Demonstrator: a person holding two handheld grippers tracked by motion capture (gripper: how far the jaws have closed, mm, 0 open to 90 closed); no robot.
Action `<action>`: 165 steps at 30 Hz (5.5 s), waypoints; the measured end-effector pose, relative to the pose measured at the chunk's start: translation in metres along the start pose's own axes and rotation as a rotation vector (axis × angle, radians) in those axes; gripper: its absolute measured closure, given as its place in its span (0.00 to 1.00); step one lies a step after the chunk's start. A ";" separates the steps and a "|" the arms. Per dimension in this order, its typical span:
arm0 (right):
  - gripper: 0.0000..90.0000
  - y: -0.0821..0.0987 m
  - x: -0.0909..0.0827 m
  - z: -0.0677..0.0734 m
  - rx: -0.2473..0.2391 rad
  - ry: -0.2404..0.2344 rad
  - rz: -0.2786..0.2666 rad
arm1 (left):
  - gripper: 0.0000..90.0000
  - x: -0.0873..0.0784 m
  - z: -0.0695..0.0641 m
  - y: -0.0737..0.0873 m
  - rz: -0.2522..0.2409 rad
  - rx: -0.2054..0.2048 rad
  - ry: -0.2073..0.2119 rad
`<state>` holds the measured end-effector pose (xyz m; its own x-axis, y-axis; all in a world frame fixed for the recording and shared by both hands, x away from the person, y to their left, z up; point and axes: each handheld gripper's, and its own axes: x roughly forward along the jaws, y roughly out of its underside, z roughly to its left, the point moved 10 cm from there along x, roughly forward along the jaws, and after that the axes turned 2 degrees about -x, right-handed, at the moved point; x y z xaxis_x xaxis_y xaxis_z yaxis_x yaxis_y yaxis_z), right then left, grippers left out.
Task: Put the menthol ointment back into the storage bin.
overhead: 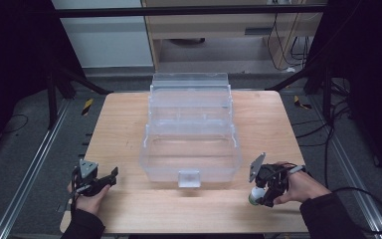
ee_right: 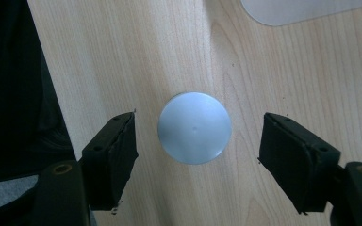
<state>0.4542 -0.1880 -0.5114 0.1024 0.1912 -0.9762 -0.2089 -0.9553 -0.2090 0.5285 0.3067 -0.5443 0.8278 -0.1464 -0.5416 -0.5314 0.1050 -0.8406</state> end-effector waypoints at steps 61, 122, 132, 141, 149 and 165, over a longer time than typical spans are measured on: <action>0.56 -0.005 -0.013 -0.010 0.027 -0.005 0.032 | 0.23 0.001 -0.001 0.001 0.010 0.008 -0.002; 0.56 -0.074 -0.084 -0.045 -0.028 0.021 -0.020 | 0.24 0.003 -0.005 0.002 0.014 0.012 0.017; 0.56 -0.089 -0.087 -0.054 -0.029 0.027 -0.041 | 0.24 0.002 -0.004 0.001 0.012 0.012 0.017; 0.56 -0.101 -0.083 -0.063 -0.030 0.026 -0.052 | 0.24 0.002 -0.004 0.001 0.012 0.011 0.016; 0.56 -0.112 -0.069 -0.071 -0.038 0.018 -0.053 | 0.24 0.003 -0.004 0.001 0.012 0.011 0.017; 0.56 -0.117 -0.043 -0.079 -0.046 0.021 -0.053 | 0.24 0.003 -0.005 0.001 0.012 0.016 0.019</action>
<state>0.5510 -0.1017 -0.4408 0.1330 0.2377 -0.9622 -0.1574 -0.9534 -0.2573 0.5291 0.3020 -0.5469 0.8177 -0.1640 -0.5517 -0.5381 0.1226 -0.8339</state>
